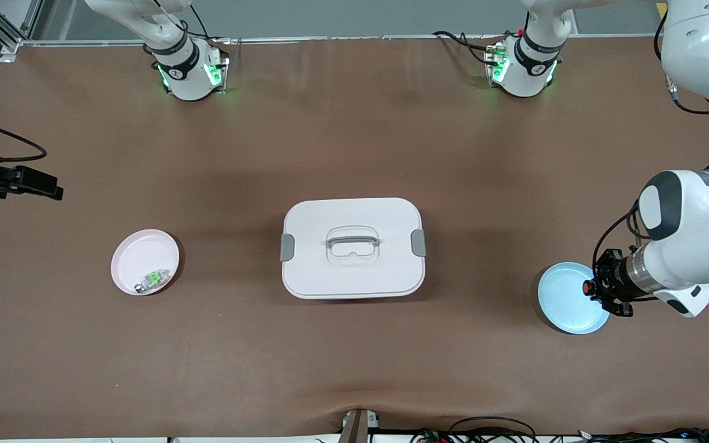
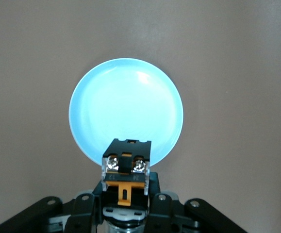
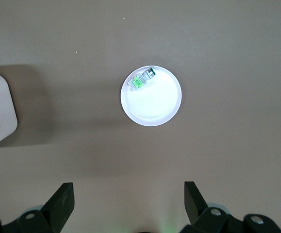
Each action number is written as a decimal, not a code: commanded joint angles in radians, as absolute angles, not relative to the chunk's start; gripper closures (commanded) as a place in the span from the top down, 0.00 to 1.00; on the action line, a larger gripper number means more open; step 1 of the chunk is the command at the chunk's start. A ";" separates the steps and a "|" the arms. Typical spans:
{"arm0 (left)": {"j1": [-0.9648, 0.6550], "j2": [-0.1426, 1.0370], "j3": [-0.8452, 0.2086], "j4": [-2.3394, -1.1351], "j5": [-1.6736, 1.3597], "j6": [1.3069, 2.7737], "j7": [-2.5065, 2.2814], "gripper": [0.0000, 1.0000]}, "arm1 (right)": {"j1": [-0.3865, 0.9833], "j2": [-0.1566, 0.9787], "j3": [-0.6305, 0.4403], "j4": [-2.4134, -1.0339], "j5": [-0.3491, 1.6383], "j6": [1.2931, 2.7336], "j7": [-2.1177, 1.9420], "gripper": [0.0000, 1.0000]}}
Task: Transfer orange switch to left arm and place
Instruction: 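Carry the switch with the left gripper over the light-blue plate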
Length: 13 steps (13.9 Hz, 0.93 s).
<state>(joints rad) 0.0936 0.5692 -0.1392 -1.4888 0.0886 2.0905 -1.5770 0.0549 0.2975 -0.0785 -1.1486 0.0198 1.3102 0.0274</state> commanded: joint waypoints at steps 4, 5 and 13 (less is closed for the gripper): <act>0.107 0.652 -0.141 -1.485 0.114 2.178 -1.597 0.00 | 0.035 0.167 -0.069 -1.356 0.041 1.420 0.043 1.00; 0.113 0.660 -0.143 -1.485 0.114 2.180 -1.597 0.00 | 0.032 0.154 -0.069 -1.379 0.041 1.422 0.043 1.00; 0.127 0.733 -0.137 -1.514 0.117 2.171 -1.575 0.00 | 0.031 0.061 -0.067 -1.496 0.055 1.546 0.041 1.00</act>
<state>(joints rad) 0.1183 0.7329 -0.1374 -1.4988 0.0923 2.1711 -1.5765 0.0411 0.1136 -0.0741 -1.4345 0.0408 1.5165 0.0304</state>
